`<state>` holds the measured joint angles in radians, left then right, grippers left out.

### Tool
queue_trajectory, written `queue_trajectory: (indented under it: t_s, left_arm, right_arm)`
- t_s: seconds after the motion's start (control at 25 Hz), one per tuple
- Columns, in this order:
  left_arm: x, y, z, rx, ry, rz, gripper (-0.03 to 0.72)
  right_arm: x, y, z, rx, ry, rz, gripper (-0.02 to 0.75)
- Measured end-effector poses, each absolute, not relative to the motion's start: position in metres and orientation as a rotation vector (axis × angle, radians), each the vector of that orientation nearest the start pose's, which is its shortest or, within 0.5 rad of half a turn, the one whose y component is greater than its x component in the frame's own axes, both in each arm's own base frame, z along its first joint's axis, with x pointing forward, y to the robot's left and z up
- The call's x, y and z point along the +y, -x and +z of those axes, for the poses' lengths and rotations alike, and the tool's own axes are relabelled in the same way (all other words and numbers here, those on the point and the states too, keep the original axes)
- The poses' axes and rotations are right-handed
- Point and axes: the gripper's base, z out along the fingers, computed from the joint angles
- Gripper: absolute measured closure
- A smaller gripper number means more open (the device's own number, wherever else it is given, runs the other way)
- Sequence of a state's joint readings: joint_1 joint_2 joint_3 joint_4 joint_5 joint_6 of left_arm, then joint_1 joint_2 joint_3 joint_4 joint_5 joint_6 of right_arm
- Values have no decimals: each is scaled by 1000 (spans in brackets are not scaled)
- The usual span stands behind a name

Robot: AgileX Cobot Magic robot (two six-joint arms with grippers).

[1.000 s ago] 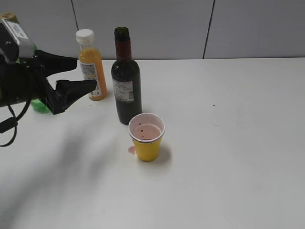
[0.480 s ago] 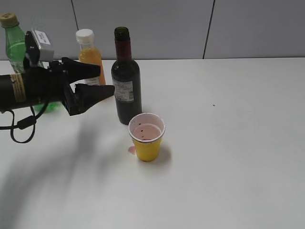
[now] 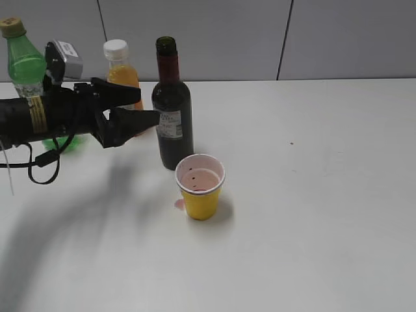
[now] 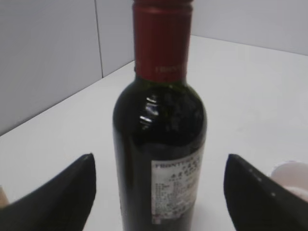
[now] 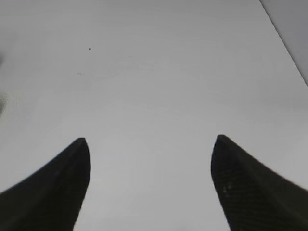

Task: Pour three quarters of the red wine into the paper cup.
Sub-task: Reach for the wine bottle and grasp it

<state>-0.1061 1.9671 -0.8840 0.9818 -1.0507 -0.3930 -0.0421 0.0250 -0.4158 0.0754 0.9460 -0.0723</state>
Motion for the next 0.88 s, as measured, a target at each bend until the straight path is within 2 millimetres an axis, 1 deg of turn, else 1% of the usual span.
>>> queue_trajectory:
  t_s: [0.2, 0.56, 0.72, 0.88]
  left_arm:
    - [-107, -366, 146, 1543, -828, -656, 59]
    - [-111, -371, 126, 1556, -839, -730, 59]
    - [-117, -376, 128, 1496, -897, -780, 59]
    - [-120, -384, 127, 1485, -914, -800, 59]
  right_arm:
    - [5, -12, 263, 2036, 24, 18, 146]
    - [5, -12, 263, 2036, 24, 18, 146]
    - [5, -12, 263, 2036, 24, 18, 146]
    - [5, -12, 263, 2036, 24, 18, 146]
